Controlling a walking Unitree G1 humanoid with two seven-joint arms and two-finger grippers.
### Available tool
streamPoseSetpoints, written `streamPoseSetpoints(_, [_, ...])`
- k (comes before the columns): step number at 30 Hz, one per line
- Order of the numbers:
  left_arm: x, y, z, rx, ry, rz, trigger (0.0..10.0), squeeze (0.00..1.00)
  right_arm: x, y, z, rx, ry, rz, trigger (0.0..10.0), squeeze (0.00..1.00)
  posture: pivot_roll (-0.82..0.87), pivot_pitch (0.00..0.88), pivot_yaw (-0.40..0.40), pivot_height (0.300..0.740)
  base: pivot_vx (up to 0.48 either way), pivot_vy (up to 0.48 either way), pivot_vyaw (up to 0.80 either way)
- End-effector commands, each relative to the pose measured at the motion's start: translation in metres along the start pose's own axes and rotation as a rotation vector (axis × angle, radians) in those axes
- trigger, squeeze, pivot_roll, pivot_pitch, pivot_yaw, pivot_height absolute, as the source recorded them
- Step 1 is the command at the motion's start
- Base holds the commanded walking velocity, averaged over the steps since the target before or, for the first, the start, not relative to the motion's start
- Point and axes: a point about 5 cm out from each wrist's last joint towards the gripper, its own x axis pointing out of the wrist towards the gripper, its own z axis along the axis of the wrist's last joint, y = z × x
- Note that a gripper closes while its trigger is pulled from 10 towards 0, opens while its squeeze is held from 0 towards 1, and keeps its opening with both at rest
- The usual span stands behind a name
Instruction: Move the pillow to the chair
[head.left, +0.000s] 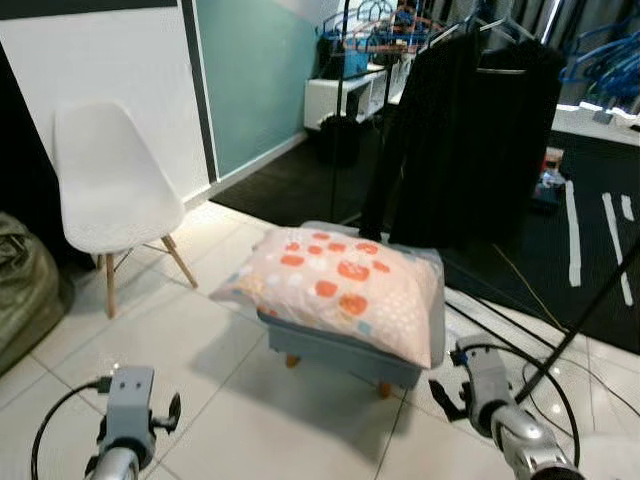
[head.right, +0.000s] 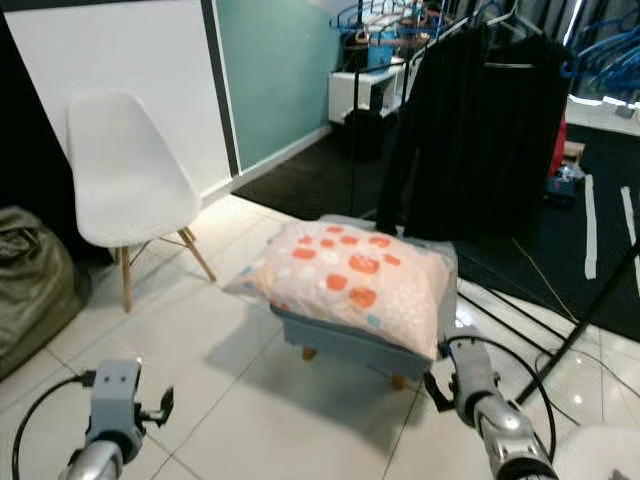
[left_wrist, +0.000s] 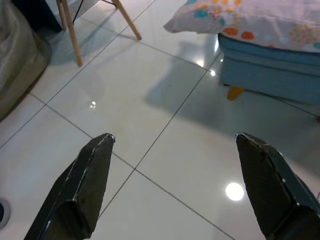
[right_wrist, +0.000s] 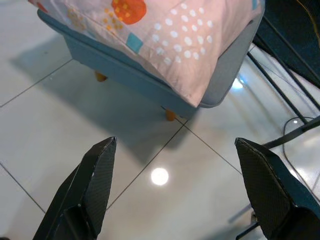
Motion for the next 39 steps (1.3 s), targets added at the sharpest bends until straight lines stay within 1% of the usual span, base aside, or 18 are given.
streamPoseSetpoints(1, [-0.001,0.000,-0.001,0.004,0.006,-0.011,10.0,0.00,0.001,0.003,-0.001,-0.007,0.009,0.010,10.0,0.00,-0.16,0.018,-0.063,0.740,0.000,0.000,0.00])
streamPoseSetpoints(5, [-0.001,-0.001,0.000,0.016,0.004,-0.023,10.0,0.00,0.001,0.002,0.000,-0.014,0.011,0.019,10.0,0.00,-0.16,0.025,-0.066,0.740,0.000,-0.480,0.00])
streamPoseSetpoints(7, [-0.001,0.000,0.002,0.019,-0.006,-0.011,10.0,0.00,0.001,0.002,0.000,-0.007,0.008,0.023,10.0,0.00,-0.16,0.039,-0.064,0.740,0.000,-0.401,0.00])
streamPoseSetpoints(17, [-0.002,0.003,0.003,-0.001,-0.022,-0.019,10.0,0.00,0.000,0.003,-0.002,0.000,0.008,0.021,10.0,0.00,-0.17,0.045,-0.052,0.740,0.000,0.000,0.00])
streamPoseSetpoints(30, [-0.008,0.006,-0.001,0.019,-0.020,-0.024,10.0,0.00,-0.003,0.001,-0.006,0.015,0.005,0.008,10.0,0.00,-0.18,0.055,-0.032,0.740,0.000,0.000,0.00])
streamPoseSetpoints(39, [-0.011,0.006,-0.004,0.023,-0.013,-0.031,10.0,0.00,-0.005,0.001,-0.009,0.020,0.002,0.003,10.0,0.00,-0.18,0.049,-0.024,0.740,0.256,0.000,0.00])
